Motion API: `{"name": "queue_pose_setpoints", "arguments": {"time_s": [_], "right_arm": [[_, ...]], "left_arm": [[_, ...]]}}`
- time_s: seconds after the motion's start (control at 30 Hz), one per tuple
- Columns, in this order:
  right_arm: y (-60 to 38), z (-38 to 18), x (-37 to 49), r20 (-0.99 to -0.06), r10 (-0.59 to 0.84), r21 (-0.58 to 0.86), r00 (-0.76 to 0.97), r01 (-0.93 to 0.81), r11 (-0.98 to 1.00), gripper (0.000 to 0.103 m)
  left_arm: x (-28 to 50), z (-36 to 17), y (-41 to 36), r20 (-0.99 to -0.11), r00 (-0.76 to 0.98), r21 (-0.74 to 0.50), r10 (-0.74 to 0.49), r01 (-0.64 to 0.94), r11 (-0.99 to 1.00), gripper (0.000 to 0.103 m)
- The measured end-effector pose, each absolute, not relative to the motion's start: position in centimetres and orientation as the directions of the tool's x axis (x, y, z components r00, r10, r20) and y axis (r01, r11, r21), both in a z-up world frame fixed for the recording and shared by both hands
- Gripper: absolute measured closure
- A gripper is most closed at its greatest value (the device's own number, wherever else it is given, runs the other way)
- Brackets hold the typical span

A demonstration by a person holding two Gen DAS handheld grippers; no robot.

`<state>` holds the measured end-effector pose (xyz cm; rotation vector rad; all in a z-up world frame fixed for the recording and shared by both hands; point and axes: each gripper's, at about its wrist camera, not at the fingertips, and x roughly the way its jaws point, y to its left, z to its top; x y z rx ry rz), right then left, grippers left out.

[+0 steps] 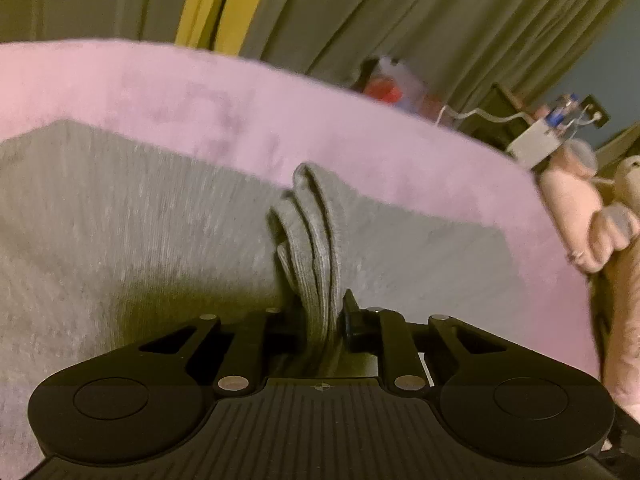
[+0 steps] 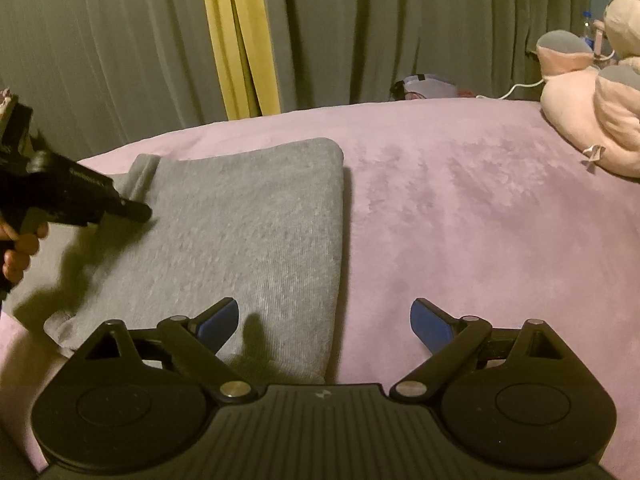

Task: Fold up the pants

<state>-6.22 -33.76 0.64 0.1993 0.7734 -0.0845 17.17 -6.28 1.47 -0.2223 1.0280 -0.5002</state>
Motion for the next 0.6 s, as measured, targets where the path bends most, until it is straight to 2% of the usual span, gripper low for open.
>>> {"name": "queue_pose_setpoints", "arguments": {"time_s": [0.23,0.6], "right_arm": [[-33.6,0.7,-6.0,-0.699,-0.007,0.139,0.715,0.145,0.980,0.009],[-34.0,0.6,-5.8,-0.696,-0.011,0.143,0.718,0.154,0.978,0.008]], "left_arm": [[16.4,4.0,-6.0,-0.733,0.439,-0.394,-0.519,0.348,0.851,0.085],[16.6,5.0,-4.9,-0.747,0.423,-0.372,-0.513,0.375,0.849,0.085]]}}
